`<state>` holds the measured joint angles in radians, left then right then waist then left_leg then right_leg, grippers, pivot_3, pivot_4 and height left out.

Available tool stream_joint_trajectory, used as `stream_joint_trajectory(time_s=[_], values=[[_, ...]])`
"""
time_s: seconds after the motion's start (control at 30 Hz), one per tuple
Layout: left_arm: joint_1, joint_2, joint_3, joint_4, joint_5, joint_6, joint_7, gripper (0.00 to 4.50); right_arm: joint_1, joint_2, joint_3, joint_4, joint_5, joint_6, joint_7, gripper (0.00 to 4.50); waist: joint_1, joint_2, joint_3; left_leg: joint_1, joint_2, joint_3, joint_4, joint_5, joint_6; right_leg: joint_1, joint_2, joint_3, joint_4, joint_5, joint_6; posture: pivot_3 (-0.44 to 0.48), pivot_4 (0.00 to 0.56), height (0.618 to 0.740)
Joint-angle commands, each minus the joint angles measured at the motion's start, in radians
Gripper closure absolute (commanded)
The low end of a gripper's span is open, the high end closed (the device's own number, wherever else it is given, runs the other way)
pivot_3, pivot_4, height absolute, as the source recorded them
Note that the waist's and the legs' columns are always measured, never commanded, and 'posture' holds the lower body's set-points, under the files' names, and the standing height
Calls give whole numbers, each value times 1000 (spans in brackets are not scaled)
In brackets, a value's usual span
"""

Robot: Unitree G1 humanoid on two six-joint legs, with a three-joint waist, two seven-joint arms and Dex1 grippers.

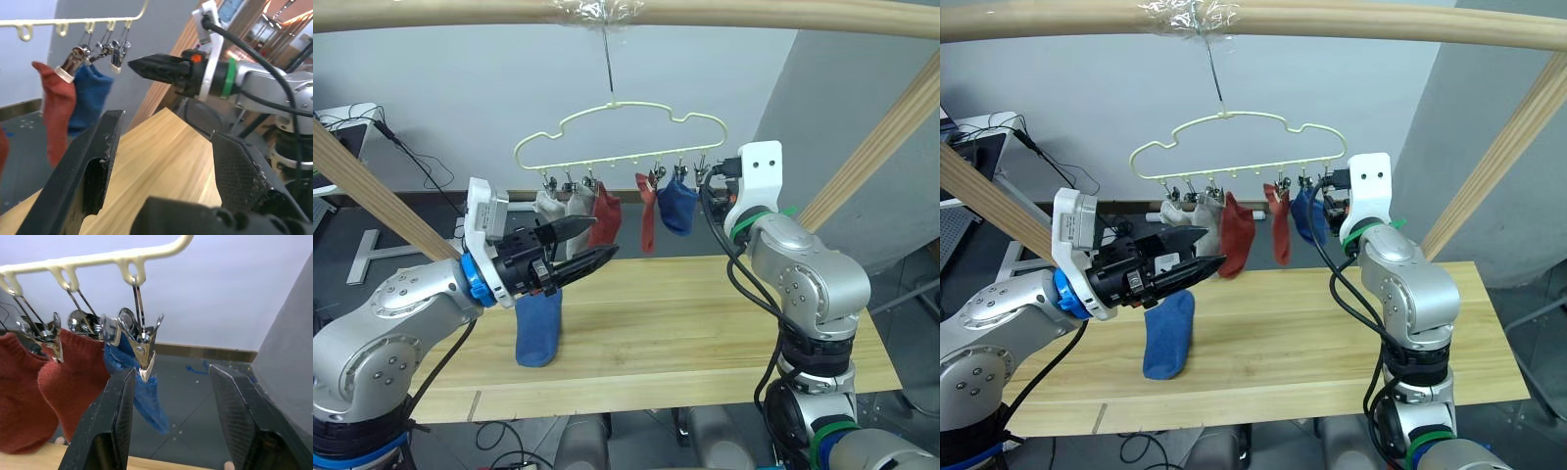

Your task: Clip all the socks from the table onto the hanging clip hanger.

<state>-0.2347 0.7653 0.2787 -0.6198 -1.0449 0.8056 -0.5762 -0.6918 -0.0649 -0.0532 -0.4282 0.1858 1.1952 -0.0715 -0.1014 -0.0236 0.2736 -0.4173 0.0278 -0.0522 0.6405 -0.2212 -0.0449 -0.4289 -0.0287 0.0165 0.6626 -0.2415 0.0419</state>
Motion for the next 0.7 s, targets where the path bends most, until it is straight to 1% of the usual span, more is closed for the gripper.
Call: stream_joint_trajectory(time_s=[0.03,0.2,0.27,0.37,0.4,0.7], values=[[-23,23,12,-33,-24,4,9,1252,-43,21,0,21,-12,-50,-8,2037,0,0,1,-1,0,0,0,0,0,-1,0,0,0,0,0,-155,300,740],[-19,32,16,-40,-37,8,20,1252,-57,38,11,66,-24,-84,-6,2037,-2,0,10,-2,0,1,-2,0,0,-3,1,1,0,0,0,-145,303,740],[-15,35,23,-43,-44,13,26,1252,-73,48,9,97,-25,-98,-6,2037,-1,0,12,-2,0,1,-2,0,0,-4,1,1,0,0,0,-128,305,740],[-7,38,31,-49,-51,16,34,1252,-91,60,7,134,-29,-117,-7,2037,2,0,13,-9,0,1,-1,0,0,-11,1,1,2,0,-1,-121,305,740],[-5,38,33,-52,-51,16,40,1252,-98,61,7,149,-32,-126,-9,2037,3,0,13,-10,1,1,-1,0,0,-12,1,1,1,3,-5,-115,305,740],[15,42,41,-66,-67,8,71,1252,-149,65,1,237,-67,-183,-27,2037,9,0,19,-11,1,1,-1,0,0,-13,1,1,1,3,-5,-105,309,740]])
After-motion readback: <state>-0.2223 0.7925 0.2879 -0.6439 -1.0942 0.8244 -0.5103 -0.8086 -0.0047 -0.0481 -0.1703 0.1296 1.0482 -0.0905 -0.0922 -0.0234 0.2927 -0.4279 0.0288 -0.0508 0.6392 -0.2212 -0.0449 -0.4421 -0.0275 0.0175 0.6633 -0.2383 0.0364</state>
